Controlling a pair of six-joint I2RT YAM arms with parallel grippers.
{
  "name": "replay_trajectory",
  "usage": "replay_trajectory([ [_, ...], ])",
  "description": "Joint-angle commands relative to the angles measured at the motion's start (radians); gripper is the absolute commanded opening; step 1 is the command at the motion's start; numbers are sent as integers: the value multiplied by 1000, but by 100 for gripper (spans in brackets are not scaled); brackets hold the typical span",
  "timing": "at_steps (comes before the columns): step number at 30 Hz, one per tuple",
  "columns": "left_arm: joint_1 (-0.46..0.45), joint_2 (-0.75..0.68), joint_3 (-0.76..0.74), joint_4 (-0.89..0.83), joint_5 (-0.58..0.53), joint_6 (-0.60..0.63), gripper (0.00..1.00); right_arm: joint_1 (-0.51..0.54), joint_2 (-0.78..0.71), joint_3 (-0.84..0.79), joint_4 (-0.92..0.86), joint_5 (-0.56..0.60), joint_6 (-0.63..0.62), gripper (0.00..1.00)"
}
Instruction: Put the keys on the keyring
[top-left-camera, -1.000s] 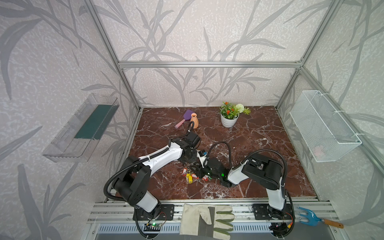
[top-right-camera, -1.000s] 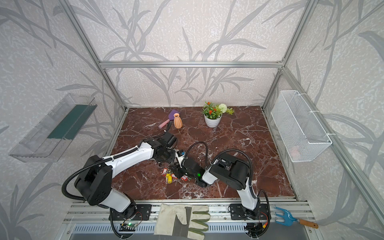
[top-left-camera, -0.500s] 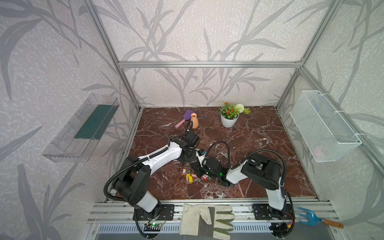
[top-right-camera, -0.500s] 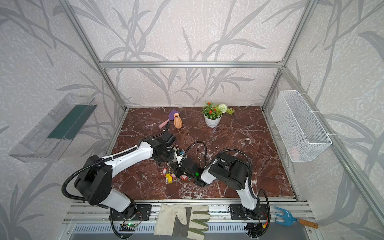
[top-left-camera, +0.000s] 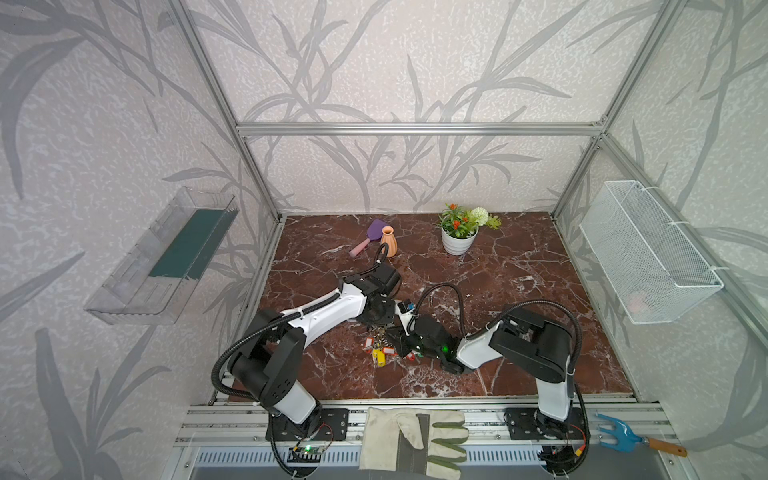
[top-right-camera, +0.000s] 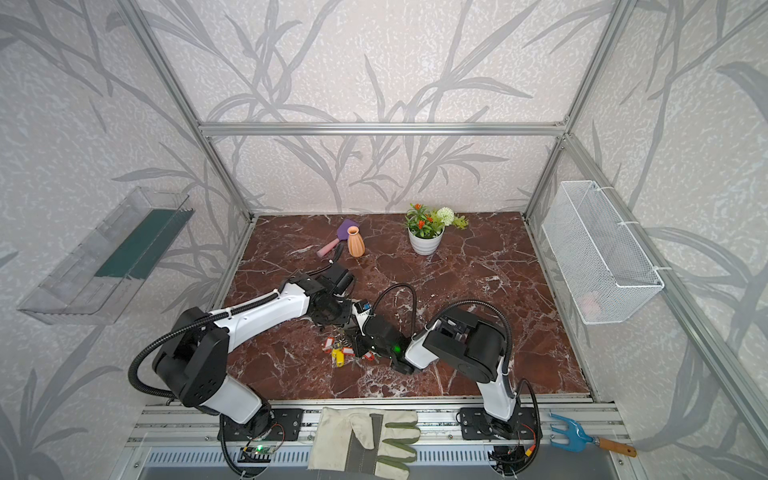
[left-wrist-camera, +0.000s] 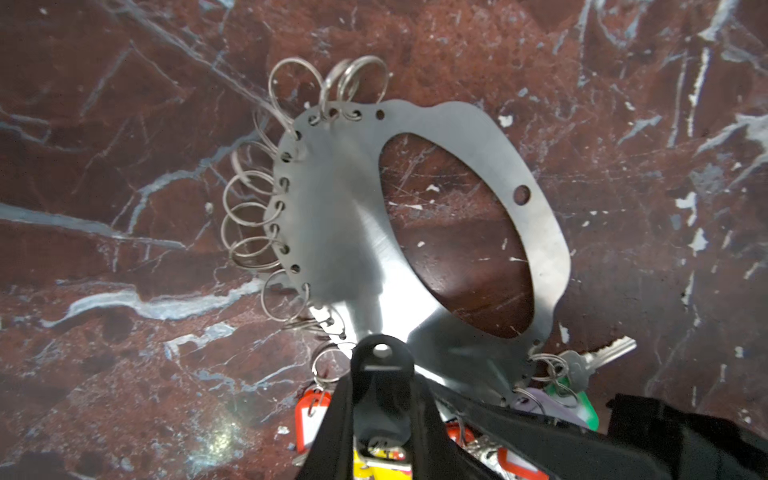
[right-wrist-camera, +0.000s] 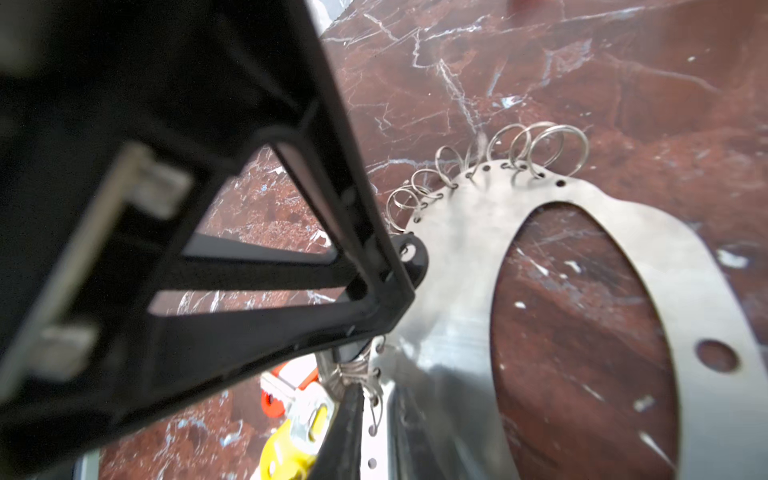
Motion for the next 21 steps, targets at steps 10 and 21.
replay_trajectory([
  [10, -17, -113, 6, 152, -1, -13, 0, -121, -471, -93, -185, -165, -127, 40],
  [21, -18, -220, 7, 230, 25, -47, 0, -218, -720, -109, -438, -212, -209, 49],
])
